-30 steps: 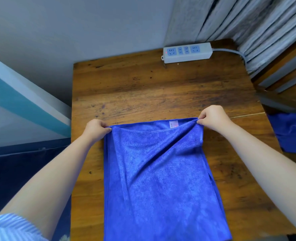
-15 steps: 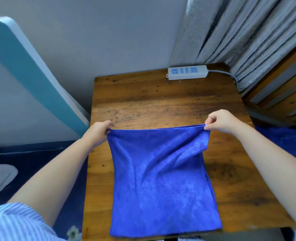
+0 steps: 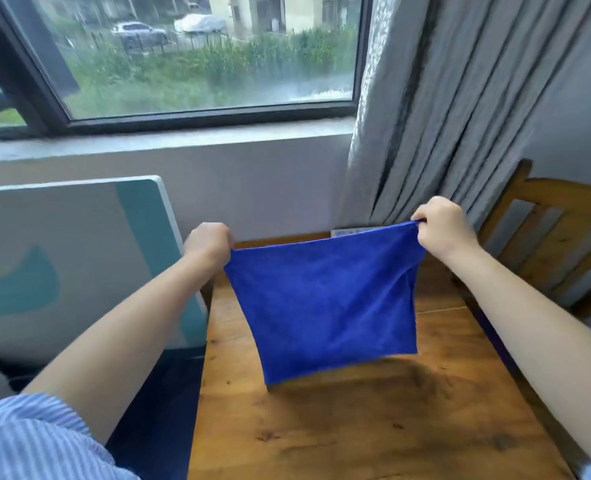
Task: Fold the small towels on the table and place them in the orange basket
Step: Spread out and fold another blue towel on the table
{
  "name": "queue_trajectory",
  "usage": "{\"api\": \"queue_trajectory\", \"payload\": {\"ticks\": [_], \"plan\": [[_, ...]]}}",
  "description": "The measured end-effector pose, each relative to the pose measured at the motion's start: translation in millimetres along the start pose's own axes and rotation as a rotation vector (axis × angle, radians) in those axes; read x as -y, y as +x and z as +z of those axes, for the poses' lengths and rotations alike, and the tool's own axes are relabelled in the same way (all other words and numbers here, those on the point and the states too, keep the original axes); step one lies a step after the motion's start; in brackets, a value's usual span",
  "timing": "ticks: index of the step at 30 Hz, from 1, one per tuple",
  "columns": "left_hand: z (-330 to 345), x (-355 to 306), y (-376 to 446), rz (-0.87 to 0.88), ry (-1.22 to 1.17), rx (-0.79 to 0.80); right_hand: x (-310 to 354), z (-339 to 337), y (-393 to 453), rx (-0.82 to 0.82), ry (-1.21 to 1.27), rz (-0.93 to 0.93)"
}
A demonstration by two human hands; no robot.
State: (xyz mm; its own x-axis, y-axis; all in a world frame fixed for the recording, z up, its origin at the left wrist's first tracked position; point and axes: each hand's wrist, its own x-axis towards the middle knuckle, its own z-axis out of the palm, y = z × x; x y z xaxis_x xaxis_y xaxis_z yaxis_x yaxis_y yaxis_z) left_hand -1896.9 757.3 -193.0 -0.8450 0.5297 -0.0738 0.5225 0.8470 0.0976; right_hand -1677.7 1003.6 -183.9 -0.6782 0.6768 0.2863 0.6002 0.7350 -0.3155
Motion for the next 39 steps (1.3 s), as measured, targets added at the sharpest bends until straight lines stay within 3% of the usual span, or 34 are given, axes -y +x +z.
{"api": "queue_trajectory", "payload": {"ticks": [3,6,8,11,12,15,17,20,31,39], "plan": [[-24.6,-5.8,-11.3,0.051,-0.027,-0.203,8.6,-26.0,-0.8,-0.242,0.112,0.056],[-32.6,-14.4,-28.4,0.020,-0.042,-0.176,10.0,-32.6,-6.5,0.005,-0.052,0.074],[-38.2,-19.7,-36.2,0.014,-0.178,-0.222,4.2,-42.8,-10.5,0.008,-0.042,0.097],[-42.4,-26.8,-47.9,0.172,-0.405,-0.578,-11.2,-59.2,-14.1,-0.261,0.137,0.108],[-38.9,-29.8,-53.9,0.205,-0.408,-0.624,-18.0,-61.6,-17.4,-0.271,0.153,0.111],[-18.0,-40.6,-68.0,0.104,-0.232,-0.417,-33.1,-54.3,-31.3,-0.050,0.065,0.122],[-5.2,-53.2,-81.2,0.044,-0.170,-0.363,-45.1,-53.5,-40.8,-0.052,0.079,0.134],[0.2,-65.6,-97.9,-0.013,-0.217,-0.405,-56.9,-56.6,-52.3,-0.104,0.099,0.128],[16.6,-70.4,-109.4,-0.229,-0.526,-0.385,-74.5,-41.2,-58.6,0.010,0.152,0.082],[4.8,-48.7,-53.4,-0.129,-0.431,-0.352,-36.1,-15.7,-1.2,-0.034,0.304,0.113]]}}
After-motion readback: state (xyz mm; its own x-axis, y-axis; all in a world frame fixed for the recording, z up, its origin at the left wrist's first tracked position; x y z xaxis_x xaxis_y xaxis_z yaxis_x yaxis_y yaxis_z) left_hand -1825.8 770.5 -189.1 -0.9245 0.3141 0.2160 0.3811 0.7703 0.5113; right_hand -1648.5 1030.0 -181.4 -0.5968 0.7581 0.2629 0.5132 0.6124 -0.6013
